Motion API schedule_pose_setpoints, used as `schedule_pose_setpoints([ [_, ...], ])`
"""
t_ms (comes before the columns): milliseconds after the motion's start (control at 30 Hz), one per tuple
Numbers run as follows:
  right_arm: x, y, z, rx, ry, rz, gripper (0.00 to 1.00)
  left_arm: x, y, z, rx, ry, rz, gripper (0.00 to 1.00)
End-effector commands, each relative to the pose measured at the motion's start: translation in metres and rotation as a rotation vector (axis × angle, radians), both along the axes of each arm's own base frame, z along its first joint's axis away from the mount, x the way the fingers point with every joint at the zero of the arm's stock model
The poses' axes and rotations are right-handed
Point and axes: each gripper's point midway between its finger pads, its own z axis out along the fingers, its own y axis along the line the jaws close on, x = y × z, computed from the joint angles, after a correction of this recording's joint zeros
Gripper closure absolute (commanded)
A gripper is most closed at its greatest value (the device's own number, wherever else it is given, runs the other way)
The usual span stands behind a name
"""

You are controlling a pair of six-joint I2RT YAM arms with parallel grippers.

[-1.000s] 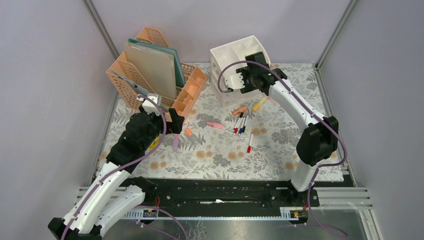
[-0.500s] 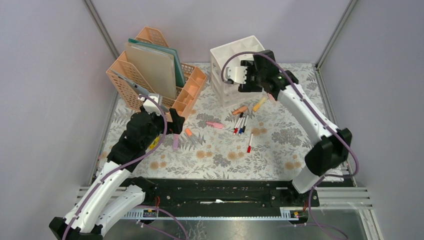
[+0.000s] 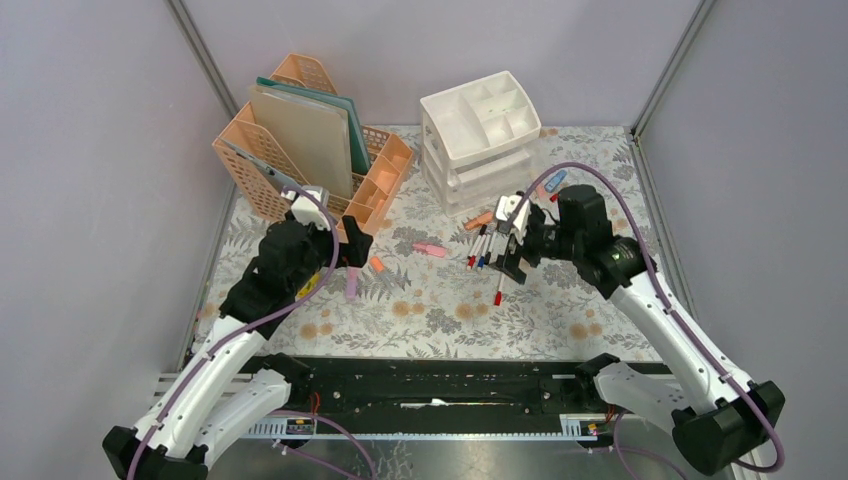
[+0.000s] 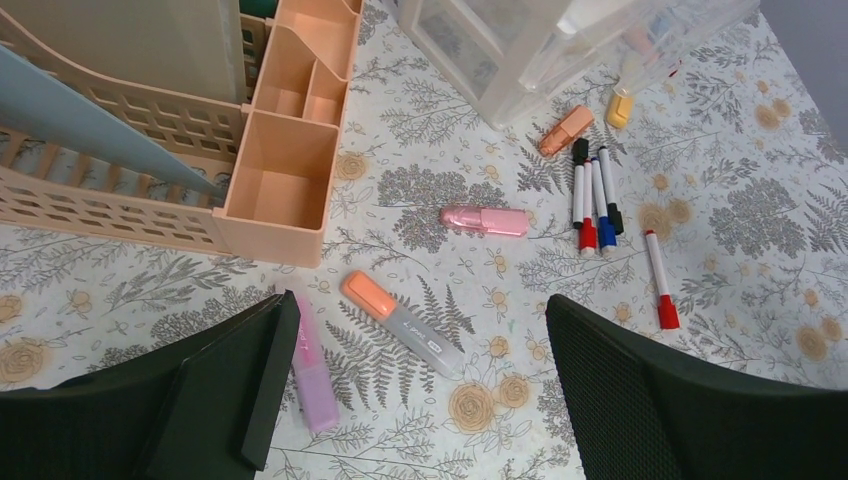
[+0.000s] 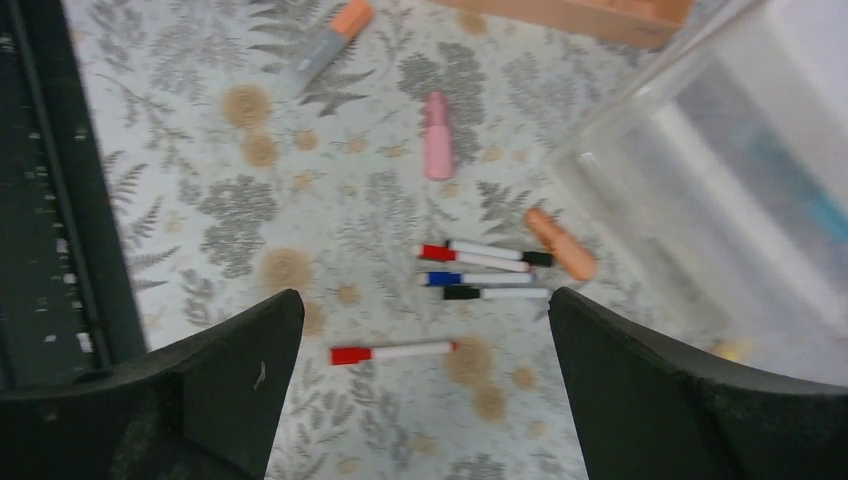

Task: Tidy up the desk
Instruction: Pick up the stationery from the center of the board.

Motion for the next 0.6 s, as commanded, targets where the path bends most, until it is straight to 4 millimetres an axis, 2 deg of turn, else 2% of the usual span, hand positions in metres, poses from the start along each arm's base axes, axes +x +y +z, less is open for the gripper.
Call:
schedule_pose_setpoints([
  [0, -0.027, 0.008, -0.013, 0.155, 0.143, 0.039, 0.01, 0.005, -0.01, 0.004, -0.054, -0.014, -0.025, 0.01],
  [100, -0.018, -0.003, -0.016, 0.225, 0.19, -0.042, 0.01, 0.009, -0.013, -0.004, -0.07, 0.024, -0.013, 0.01],
  [200, -0.007, -0.018, -0.018, 0.213, 0.183, -0.152, 0.01, 0.006, -0.024, -0.015, -0.142, 0.078, -0.036, 0.01],
  [300, -0.008, -0.023, -0.021, 0.201, 0.165, -0.164, 0.01, 0.003, -0.032, -0.029, -0.231, 0.12, -0.03, 0.01],
  [567, -0.005, -0.026, -0.03, 0.175, 0.162, -0.173, 0.01, 0.008, 0.004, -0.084, -0.267, 0.235, 0.28, 0.01],
])
